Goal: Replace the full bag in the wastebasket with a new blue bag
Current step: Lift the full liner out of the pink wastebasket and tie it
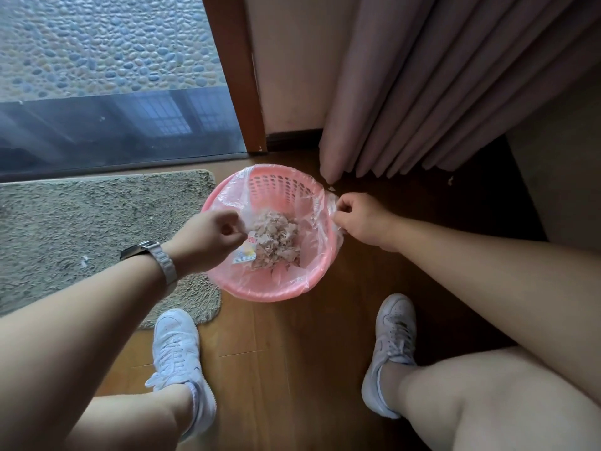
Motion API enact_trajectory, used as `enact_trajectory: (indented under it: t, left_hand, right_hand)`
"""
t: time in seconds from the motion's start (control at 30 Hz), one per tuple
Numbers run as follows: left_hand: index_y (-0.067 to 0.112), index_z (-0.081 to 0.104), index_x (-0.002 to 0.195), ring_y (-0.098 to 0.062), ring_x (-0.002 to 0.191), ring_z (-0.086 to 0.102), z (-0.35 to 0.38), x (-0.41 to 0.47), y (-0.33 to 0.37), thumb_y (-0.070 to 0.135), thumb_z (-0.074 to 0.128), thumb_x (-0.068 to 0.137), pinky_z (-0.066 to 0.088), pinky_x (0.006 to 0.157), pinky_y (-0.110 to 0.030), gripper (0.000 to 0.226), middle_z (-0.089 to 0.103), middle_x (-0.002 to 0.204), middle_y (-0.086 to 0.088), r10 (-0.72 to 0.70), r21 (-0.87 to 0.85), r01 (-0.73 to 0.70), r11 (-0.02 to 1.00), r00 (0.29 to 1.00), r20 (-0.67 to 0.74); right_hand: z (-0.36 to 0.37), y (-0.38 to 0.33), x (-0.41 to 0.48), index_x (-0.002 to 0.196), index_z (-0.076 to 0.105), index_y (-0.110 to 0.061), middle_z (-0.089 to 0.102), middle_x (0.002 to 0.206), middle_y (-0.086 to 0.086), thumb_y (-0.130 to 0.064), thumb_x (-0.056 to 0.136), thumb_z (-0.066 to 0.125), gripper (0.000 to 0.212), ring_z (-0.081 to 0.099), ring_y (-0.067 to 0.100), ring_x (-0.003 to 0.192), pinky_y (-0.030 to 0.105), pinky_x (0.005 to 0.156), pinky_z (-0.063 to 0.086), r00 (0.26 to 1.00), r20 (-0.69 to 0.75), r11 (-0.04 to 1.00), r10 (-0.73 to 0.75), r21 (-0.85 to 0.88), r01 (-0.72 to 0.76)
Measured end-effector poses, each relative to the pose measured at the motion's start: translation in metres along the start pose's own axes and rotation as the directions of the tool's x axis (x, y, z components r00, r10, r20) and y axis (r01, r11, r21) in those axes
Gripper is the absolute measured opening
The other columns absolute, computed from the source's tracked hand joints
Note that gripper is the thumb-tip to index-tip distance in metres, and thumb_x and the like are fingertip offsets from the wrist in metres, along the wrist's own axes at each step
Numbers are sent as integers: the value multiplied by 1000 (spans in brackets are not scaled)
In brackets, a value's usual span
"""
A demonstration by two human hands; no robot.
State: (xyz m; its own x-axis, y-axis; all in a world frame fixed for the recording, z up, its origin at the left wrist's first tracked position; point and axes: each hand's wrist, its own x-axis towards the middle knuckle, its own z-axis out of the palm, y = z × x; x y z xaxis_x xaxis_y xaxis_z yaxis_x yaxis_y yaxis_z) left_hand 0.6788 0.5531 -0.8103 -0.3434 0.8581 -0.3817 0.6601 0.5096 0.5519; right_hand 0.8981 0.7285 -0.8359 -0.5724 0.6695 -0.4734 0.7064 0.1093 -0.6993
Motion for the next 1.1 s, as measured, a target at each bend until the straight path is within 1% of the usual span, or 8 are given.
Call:
enact_trajectory:
  t: [0.13,0.37,0.43,0.6,0.7,0.9,1.03,1.1]
  left_hand:
    - [20,68,83,-14,80,64,-12,-12,13,25,65,90,49,65,-23,9,69,87,3,-70,-180,67,981,997,-15]
    - [24,68,81,-24,75,63,-13,-26,39,32,67,88,49,68,-38,10,71,83,1,-62,-444,47,895,998,-18]
    - [23,68,82,-23,73,59,-13,-27,50,31,68,87,46,67,-37,10,71,83,-1,-35,-489,17,872,999,-27]
    - [17,68,84,-14,76,62,-17,-28,82,19,68,88,50,75,-34,4,71,88,-7,40,-533,-80,842,995,-86]
    - [14,68,86,-16,76,63,-19,-30,98,17,69,87,50,75,-30,3,71,86,-8,47,-571,-112,813,991,-127]
    - [20,70,87,-28,86,66,-21,-40,113,17,69,86,54,85,-47,4,72,88,-5,54,-539,-201,818,960,-276]
    - [25,70,84,-24,83,67,-24,-54,119,15,67,87,53,79,-40,10,72,85,-2,30,-539,-219,813,941,-337]
    - [25,69,81,-13,75,63,-26,-63,123,16,67,88,50,71,-28,11,71,81,1,10,-557,-233,797,928,-374]
  right_hand:
    - [6,-17,-8,80,58,-6,59,74,5,-16,85,56,12,50,14,64,32,56,43,998,-40,999,-51,12,52]
    - [13,-26,-19,67,50,-12,49,63,-4,-11,86,57,20,42,10,56,29,54,38,992,-15,992,-126,-35,125]
    - [13,-25,-20,69,49,-10,46,62,-3,-10,86,56,18,41,11,55,30,54,36,991,0,990,-133,-45,133]
    - [3,-19,-17,79,54,0,57,71,7,-14,84,57,16,49,14,62,27,60,41,990,-17,990,-138,-17,138]
    - [-4,-16,-21,76,55,-4,60,73,10,-15,83,57,13,51,16,65,37,60,48,987,-23,986,-159,-44,158]
    - [-21,-14,-40,70,54,-6,53,66,-2,-10,82,61,14,47,10,62,30,59,41,978,-104,983,-181,-23,180]
    - [-34,-24,-60,70,53,1,51,67,3,-6,80,63,16,44,10,61,28,58,38,965,-168,977,-201,33,209]
    - [-39,-33,-71,69,53,2,51,73,5,-6,78,64,16,45,12,65,31,61,39,949,-206,969,-238,19,247]
